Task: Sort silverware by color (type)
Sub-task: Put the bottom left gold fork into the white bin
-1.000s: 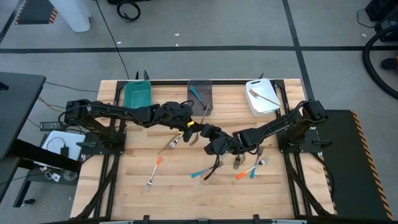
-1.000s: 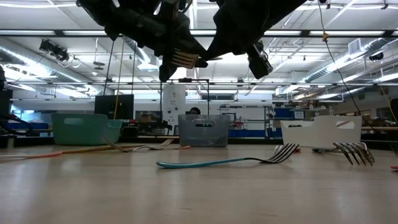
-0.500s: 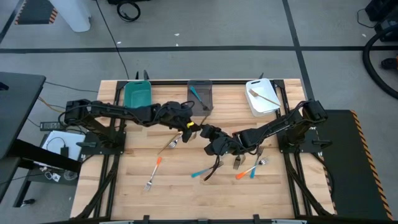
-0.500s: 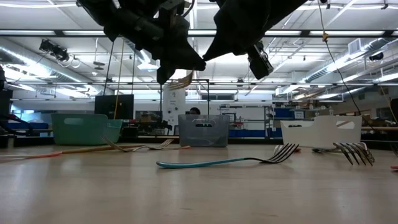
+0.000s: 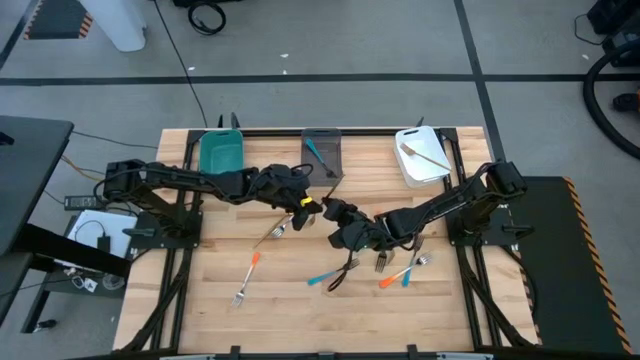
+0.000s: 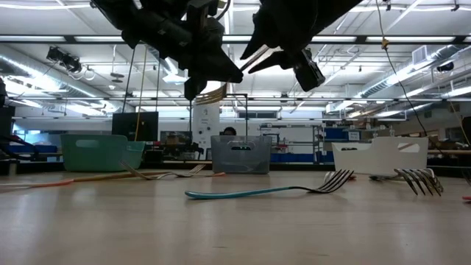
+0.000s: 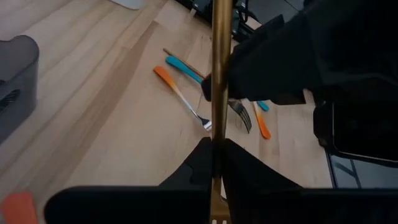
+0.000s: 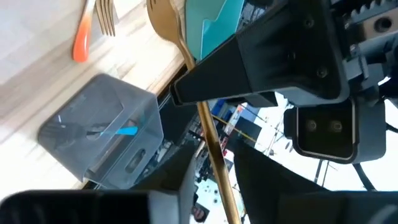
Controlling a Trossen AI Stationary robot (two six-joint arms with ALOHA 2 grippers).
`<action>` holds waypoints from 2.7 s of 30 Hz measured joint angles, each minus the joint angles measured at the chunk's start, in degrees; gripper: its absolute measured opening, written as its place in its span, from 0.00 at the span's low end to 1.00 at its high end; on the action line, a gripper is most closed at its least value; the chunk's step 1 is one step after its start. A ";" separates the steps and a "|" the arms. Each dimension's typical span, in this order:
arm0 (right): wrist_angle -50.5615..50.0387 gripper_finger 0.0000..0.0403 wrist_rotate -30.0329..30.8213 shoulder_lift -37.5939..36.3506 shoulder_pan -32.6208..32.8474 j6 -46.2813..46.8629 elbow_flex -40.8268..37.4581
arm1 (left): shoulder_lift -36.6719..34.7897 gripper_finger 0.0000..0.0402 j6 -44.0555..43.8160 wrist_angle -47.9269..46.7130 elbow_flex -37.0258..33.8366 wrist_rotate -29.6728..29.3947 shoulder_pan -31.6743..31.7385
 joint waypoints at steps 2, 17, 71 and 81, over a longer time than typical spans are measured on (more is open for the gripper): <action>-0.02 0.36 -0.14 0.00 0.04 -0.07 0.00 | 0.00 0.06 -0.05 0.02 0.00 0.00 0.00; 0.12 0.27 -4.68 0.00 -1.10 -2.04 0.04 | 0.00 0.08 -1.36 2.57 -0.02 1.17 -1.38; -19.49 0.08 -11.56 0.00 1.45 42.38 0.00 | -14.12 0.48 28.63 -12.17 -6.71 -33.94 -15.81; -24.02 0.08 -15.43 -0.25 0.04 52.38 0.00 | -14.10 0.48 28.97 -9.68 -9.27 -39.03 -19.09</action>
